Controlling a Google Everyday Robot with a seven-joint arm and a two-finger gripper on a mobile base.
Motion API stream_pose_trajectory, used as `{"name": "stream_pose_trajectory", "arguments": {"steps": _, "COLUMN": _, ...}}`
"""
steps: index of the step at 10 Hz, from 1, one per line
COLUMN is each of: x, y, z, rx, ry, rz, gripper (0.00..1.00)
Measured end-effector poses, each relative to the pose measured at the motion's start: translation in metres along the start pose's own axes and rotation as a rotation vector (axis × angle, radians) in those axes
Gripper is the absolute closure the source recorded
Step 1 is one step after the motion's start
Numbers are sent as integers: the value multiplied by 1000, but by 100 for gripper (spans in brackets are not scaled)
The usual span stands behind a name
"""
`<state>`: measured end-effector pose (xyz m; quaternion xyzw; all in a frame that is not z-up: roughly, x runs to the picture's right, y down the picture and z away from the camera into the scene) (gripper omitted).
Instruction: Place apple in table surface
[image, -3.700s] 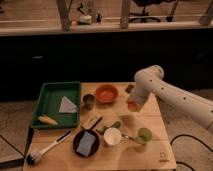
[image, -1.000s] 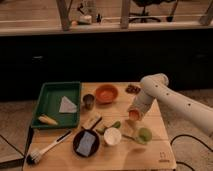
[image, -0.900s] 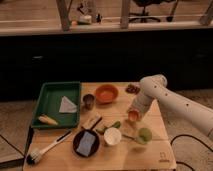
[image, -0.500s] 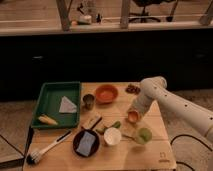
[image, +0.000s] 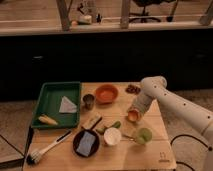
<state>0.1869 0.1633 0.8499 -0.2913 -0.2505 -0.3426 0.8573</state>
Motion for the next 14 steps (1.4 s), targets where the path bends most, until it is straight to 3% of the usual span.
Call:
{"name": "stream_pose_trajectory", "arguments": {"steps": 3, "x": 3, "y": -2, "z": 1, "rx": -9, "ry": -6, "rz": 2, "gripper": 32}}
{"name": "stream_pose_trajectory", "arguments": {"steps": 5, "x": 4, "y": -3, "z": 1, "rx": -15, "ry": -6, "rz": 1, "gripper": 21}}
{"name": "stream_pose_trajectory", "arguments": {"steps": 14, "x": 6, "y": -3, "z": -1, "rx": -21, "ry": -6, "rz": -5, "gripper": 20}}
